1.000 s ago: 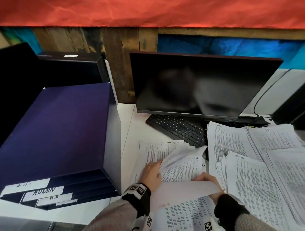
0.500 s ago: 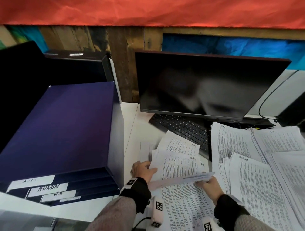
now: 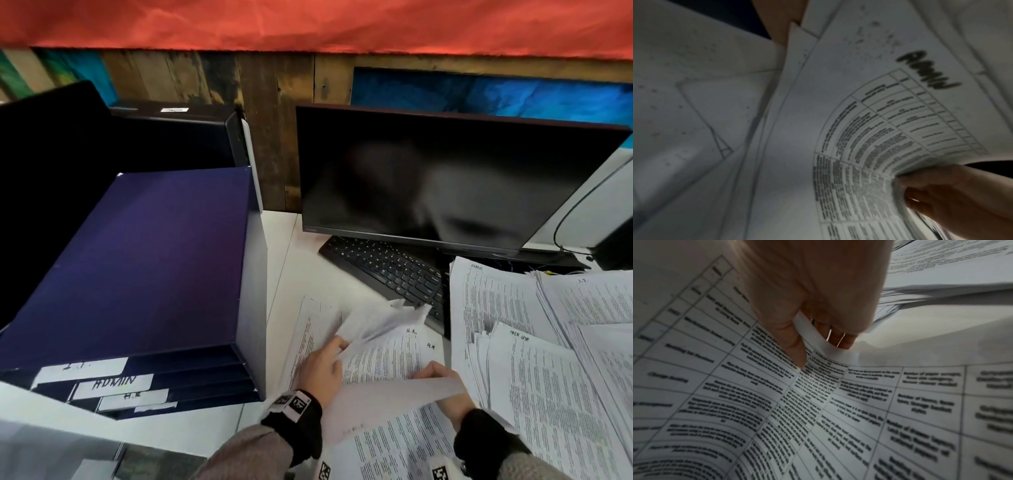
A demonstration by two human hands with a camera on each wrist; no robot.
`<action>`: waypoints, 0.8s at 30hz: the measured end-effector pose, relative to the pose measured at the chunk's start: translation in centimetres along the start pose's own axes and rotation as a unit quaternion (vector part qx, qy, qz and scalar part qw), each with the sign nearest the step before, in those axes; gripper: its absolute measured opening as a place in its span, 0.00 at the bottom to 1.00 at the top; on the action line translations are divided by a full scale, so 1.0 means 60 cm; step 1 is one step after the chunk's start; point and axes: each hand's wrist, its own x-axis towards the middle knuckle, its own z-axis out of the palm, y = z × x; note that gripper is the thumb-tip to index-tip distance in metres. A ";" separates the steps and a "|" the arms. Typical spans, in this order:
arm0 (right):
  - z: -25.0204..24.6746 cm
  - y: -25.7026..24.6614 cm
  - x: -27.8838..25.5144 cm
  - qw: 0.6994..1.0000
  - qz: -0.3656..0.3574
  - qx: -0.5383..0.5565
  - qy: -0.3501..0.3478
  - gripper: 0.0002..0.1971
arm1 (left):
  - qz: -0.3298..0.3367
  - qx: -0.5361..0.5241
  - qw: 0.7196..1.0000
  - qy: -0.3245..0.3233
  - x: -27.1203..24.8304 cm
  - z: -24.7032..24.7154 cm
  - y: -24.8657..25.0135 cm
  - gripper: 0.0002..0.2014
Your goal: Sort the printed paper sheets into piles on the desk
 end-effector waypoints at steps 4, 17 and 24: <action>0.001 -0.001 0.001 0.999 0.025 0.036 0.000 0.04 | 0.045 0.004 0.998 -0.044 -0.018 0.004 0.028 0.36; -0.005 -0.020 -0.012 0.999 0.003 0.000 -0.035 0.12 | -0.025 -0.017 0.997 -0.072 0.025 0.005 -0.011 0.15; -0.036 -0.087 -0.021 0.991 -0.010 0.124 -0.058 0.12 | -0.163 -0.318 0.932 0.051 0.045 -0.079 0.015 0.31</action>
